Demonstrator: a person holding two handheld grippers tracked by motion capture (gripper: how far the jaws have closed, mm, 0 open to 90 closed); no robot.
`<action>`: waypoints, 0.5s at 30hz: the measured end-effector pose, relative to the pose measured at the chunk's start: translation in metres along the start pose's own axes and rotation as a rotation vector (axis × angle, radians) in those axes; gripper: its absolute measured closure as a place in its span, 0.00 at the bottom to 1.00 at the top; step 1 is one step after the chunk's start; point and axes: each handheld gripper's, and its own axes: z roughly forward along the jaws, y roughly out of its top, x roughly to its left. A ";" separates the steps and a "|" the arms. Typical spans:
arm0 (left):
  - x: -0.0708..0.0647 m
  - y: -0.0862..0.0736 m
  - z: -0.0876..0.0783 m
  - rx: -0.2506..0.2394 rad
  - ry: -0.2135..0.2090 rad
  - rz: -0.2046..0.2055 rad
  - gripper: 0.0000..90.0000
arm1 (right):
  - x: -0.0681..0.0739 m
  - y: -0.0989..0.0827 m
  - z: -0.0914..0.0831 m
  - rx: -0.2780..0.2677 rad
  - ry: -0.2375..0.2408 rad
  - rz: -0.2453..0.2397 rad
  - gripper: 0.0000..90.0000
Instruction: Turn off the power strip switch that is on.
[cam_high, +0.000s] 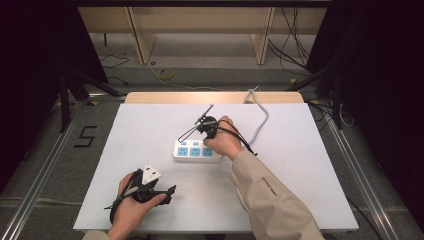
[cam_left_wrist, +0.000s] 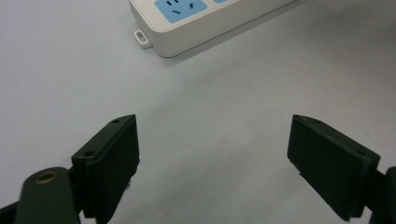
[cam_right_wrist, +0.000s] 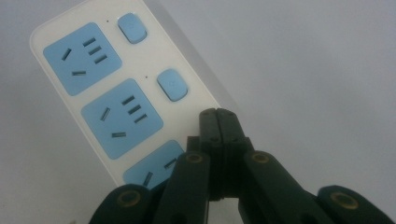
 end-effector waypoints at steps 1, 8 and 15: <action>0.000 0.000 0.000 0.000 0.000 0.000 0.18 | 0.000 0.000 0.000 0.001 0.000 0.002 1.00; 0.000 0.000 0.000 0.002 -0.001 -0.001 0.18 | 0.001 0.000 0.000 0.008 0.016 0.022 1.00; 0.000 0.000 0.000 0.001 0.001 -0.001 0.18 | 0.005 0.001 0.003 -0.006 -0.002 0.000 1.00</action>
